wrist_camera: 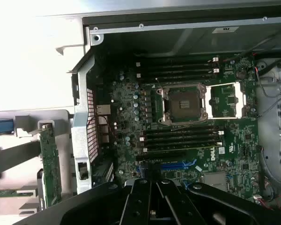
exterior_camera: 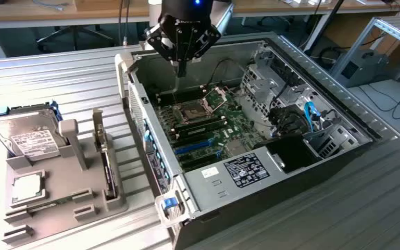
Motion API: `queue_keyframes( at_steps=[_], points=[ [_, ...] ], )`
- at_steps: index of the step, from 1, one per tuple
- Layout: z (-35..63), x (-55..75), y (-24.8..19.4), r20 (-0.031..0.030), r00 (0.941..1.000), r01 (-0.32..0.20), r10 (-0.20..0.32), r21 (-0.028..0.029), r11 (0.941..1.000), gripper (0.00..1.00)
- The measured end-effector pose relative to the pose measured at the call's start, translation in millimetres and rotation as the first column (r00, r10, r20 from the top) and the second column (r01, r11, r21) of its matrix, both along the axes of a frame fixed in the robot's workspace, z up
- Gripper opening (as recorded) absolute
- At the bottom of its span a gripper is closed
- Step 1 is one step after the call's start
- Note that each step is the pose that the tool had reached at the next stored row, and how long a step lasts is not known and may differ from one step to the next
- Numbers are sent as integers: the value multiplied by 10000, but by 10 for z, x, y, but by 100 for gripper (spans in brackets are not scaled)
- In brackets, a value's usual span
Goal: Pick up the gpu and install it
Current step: 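Reach for the gpu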
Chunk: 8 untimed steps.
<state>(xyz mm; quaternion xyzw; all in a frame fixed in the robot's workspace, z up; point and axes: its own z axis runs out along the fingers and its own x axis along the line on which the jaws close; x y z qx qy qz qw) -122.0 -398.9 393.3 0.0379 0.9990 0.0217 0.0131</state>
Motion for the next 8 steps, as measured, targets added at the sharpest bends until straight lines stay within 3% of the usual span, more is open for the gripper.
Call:
queue_keyframes(
  at_steps=[8],
  points=[
    [0, -56, 0, 10, 10000, -1, 1, 0, 10000, 11]
  ],
)
